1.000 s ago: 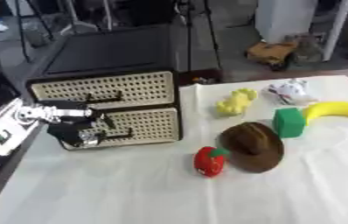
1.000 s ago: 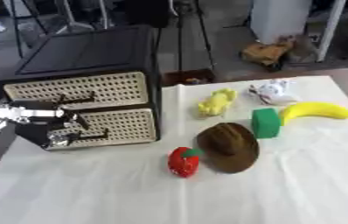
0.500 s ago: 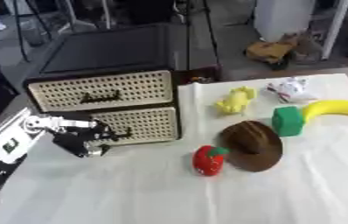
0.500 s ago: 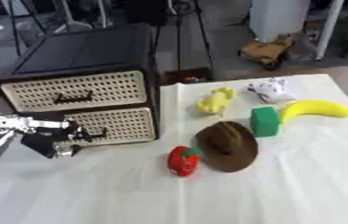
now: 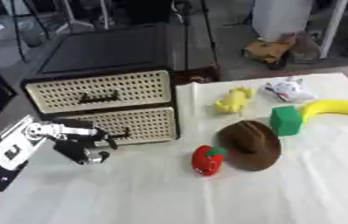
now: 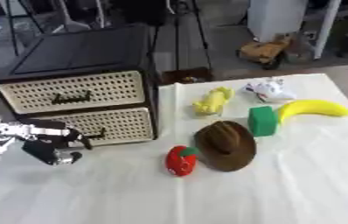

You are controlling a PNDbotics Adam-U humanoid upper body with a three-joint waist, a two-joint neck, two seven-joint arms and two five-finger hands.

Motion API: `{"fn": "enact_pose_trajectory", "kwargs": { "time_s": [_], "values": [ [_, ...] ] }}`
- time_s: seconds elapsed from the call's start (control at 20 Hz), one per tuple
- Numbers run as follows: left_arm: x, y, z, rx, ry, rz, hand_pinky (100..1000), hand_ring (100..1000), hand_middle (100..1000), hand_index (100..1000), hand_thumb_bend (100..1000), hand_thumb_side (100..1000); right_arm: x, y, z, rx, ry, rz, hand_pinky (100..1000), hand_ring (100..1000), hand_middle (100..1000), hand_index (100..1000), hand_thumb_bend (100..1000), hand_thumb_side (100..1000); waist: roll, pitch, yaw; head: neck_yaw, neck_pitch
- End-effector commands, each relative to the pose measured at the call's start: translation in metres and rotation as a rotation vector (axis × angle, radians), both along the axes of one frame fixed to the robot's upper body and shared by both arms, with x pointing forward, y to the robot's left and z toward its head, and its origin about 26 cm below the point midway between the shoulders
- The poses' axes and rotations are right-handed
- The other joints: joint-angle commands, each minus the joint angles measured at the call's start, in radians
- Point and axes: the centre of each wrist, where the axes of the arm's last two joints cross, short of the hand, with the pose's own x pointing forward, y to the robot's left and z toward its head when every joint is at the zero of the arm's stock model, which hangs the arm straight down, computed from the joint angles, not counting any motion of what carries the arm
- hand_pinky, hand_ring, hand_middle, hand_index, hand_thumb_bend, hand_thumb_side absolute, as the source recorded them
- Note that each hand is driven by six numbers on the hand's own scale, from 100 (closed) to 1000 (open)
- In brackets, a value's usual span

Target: Pick up objects from table and place into drawer.

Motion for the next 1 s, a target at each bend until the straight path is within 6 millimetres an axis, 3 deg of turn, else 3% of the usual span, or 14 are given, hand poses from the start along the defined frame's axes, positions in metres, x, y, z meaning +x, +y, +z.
{"fn": "enact_pose_trajectory", "kwargs": {
  "time_s": [0.05, 0.15, 0.3, 0.7, 1.0],
  "values": [
    [0.0, 0.009, 0.015, 0.06, 0.005, -0.104, 100, 100, 100, 837, 100, 588, -0.004, 0.0, 0.01, -0.01, -0.034, -0.005, 687, 791, 756, 821, 100, 1000, -0.004, -0.012, 0.001, 0.001, 0.007],
    [-0.001, 0.009, 0.017, 0.055, 0.0, -0.107, 100, 100, 100, 830, 100, 591, -0.004, -0.001, 0.009, -0.011, -0.033, -0.006, 688, 792, 756, 821, 100, 1000, -0.005, -0.012, 0.002, -0.001, 0.007],
    [-0.001, 0.007, 0.027, 0.04, -0.028, -0.117, 100, 100, 100, 923, 100, 580, -0.004, -0.001, 0.009, -0.014, -0.031, -0.007, 688, 792, 756, 820, 100, 1000, -0.005, -0.012, 0.004, -0.001, 0.007],
    [-0.012, 0.0, 0.077, -0.006, -0.153, -0.173, 100, 100, 100, 956, 100, 531, -0.004, -0.001, 0.008, -0.018, -0.024, -0.01, 688, 793, 756, 820, 100, 1000, -0.004, -0.015, 0.016, -0.004, 0.018],
    [-0.013, 0.001, 0.083, 0.034, -0.182, -0.164, 100, 100, 100, 955, 100, 515, -0.004, 0.0, 0.009, -0.018, -0.025, -0.007, 688, 793, 756, 820, 100, 1000, -0.005, -0.012, 0.016, -0.004, 0.009]
  ]
}}
